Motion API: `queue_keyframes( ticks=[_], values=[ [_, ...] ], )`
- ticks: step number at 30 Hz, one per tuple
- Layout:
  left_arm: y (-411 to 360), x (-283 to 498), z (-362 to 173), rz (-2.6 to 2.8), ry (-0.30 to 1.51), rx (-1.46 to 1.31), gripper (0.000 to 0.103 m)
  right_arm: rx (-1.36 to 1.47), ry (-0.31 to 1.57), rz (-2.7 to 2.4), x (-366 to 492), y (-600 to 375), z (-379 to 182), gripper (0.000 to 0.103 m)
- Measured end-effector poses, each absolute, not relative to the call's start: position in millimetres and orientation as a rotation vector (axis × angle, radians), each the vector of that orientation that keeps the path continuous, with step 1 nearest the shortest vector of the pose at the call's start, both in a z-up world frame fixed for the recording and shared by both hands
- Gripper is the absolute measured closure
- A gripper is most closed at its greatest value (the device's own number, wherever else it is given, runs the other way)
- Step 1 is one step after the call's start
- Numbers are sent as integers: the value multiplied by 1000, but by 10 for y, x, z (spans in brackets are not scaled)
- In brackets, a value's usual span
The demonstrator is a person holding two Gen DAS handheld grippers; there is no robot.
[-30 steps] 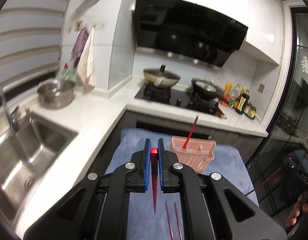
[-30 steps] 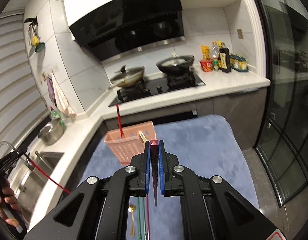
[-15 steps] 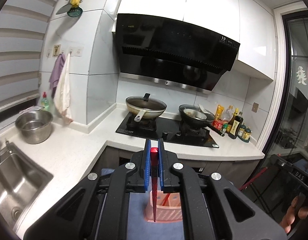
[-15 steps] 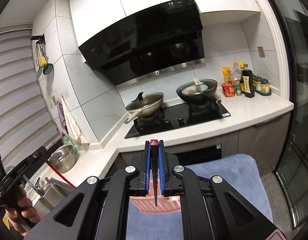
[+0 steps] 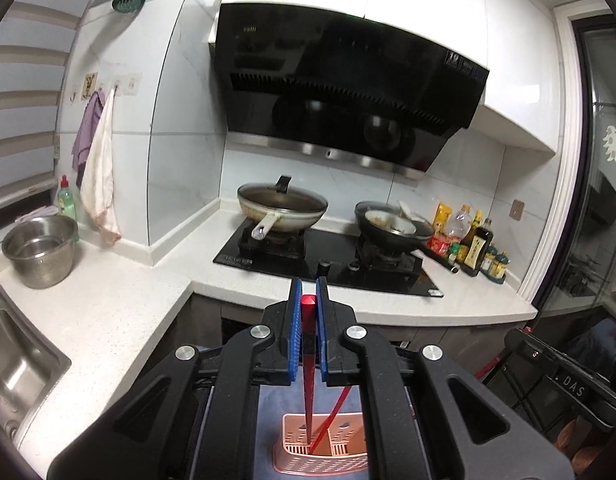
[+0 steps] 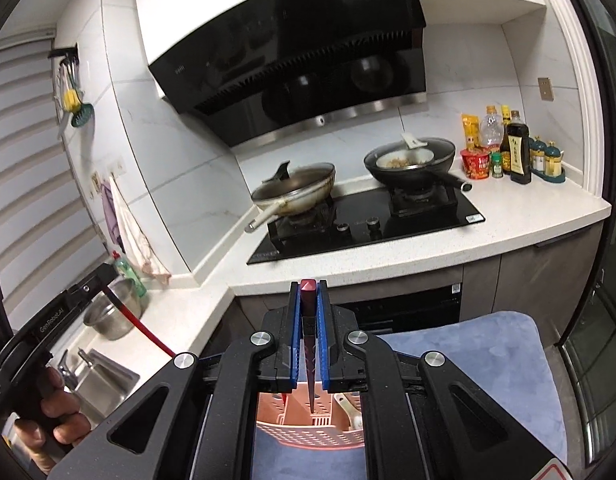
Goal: Organize utensils
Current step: 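Carry both held chopsticks up to the pink holder with both tools, then open both tools to drop the chopsticks into the pink holder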
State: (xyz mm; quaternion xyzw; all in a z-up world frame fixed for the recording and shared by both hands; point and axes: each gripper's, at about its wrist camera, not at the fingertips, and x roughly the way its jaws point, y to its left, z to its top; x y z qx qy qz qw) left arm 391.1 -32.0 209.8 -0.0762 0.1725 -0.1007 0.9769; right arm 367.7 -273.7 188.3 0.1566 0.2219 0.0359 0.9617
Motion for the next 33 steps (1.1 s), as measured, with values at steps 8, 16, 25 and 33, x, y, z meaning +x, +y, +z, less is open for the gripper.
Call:
queue_keyframes(
  ticks=[8, 16, 25, 33],
  values=[
    [-327, 4149, 1783, -187, 425, -157, 96, 320, 518, 61, 3886, -2747, 1571, 96],
    [-351, 4308, 1530, -173, 485, -163, 96, 324, 566, 57, 4009, -2752, 1336, 96],
    [-254, 4346, 1498, -123, 496, -180, 87, 322, 552, 32, 3975, -2781, 1345, 91],
    [-157, 4177, 1621, -116, 478, -184, 87, 308, 525, 37, 3769, -2762, 1485, 91]
  ],
)
